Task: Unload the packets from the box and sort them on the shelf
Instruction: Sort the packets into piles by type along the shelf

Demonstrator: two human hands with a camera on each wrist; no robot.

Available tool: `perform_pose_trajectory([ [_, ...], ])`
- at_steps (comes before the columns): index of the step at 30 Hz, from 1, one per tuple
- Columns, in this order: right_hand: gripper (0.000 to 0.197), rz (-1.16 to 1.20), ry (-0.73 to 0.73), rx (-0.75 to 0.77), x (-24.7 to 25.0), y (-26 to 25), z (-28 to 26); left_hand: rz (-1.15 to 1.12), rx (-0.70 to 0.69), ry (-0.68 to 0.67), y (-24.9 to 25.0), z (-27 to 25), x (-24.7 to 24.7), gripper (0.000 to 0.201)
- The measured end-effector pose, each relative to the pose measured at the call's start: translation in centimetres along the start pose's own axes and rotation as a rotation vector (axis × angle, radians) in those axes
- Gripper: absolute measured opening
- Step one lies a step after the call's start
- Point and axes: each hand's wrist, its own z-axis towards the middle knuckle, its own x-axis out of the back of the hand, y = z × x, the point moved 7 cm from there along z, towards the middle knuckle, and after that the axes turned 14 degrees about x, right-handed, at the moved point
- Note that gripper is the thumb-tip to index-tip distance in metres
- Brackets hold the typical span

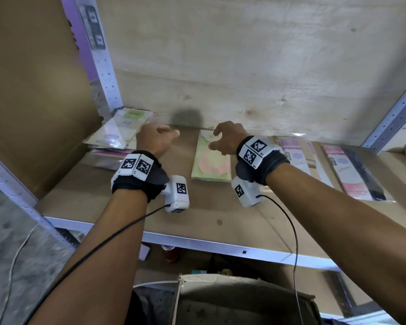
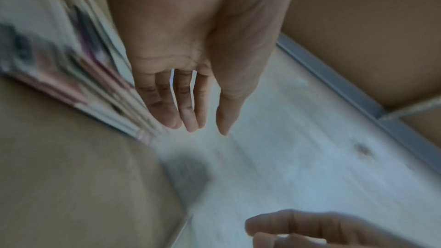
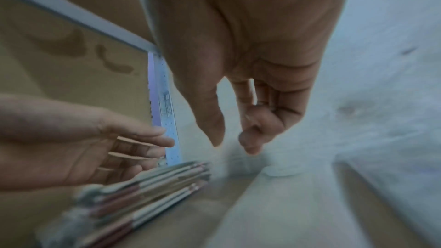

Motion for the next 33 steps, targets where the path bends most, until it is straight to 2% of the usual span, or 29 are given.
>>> perform_pose_trajectory([
  [3, 0.029, 0.228, 0.000, 0.085, -0.4, -2.9, 1.6, -0.127, 0.015, 0.072, 0.2, 1.1, 4.2, 0.024],
  [6, 0.009, 0.305, -0.017, 0.115, -2.0, -5.2, 3.5, -0.138, 0.073, 0.199, -1.3, 2.8, 8.6, 0.023],
  [9, 0.013, 0.417, -0.041, 0.116, -4.7, -7.1, 5.5, -0.126, 0.152, 0.152, -3.7, 4.4, 10.8, 0.025],
  [12, 0.008, 0.554, -0.053, 0.101, -7.4, -9.0, 7.3, -0.069, 0.183, 0.133, -5.7, 4.9, 12.1, 0.031],
  [14, 0.006, 0.654, -0.035, 0.089, -8.8, -10.3, 8.3, -0.046, 0.192, 0.153, -6.3, 5.0, 12.8, 0.030],
  [17, 0.014, 0.800, 0.024, 0.058, -10.3, -12.0, 9.3, -0.079, 0.202, 0.124, -6.8, 5.2, 13.3, 0.026],
  [19, 0.020, 0.803, 0.051, 0.056, -11.0, -13.0, 9.7, -0.059, 0.179, 0.095, -6.9, 5.2, 13.2, 0.019],
  [21, 0.027, 0.717, 0.057, 0.068, -11.4, -13.7, 9.7, -0.032, 0.144, 0.102, -6.8, 5.1, 13.0, 0.027],
  [27, 0.037, 0.605, 0.030, 0.025, -11.7, -13.4, 8.9, 0.058, 0.084, 0.120, -5.5, 3.9, 13.0, 0.024],
  [30, 0.042, 0.737, 0.032, -0.039, -11.6, -12.6, 8.3, 0.131, 0.078, 0.130, -5.3, 3.1, 13.1, 0.020],
  [33, 0.022, 0.848, 0.006, -0.032, -11.2, -11.8, 7.5, 0.167, 0.083, 0.145, -5.2, 2.4, 13.1, 0.017],
])
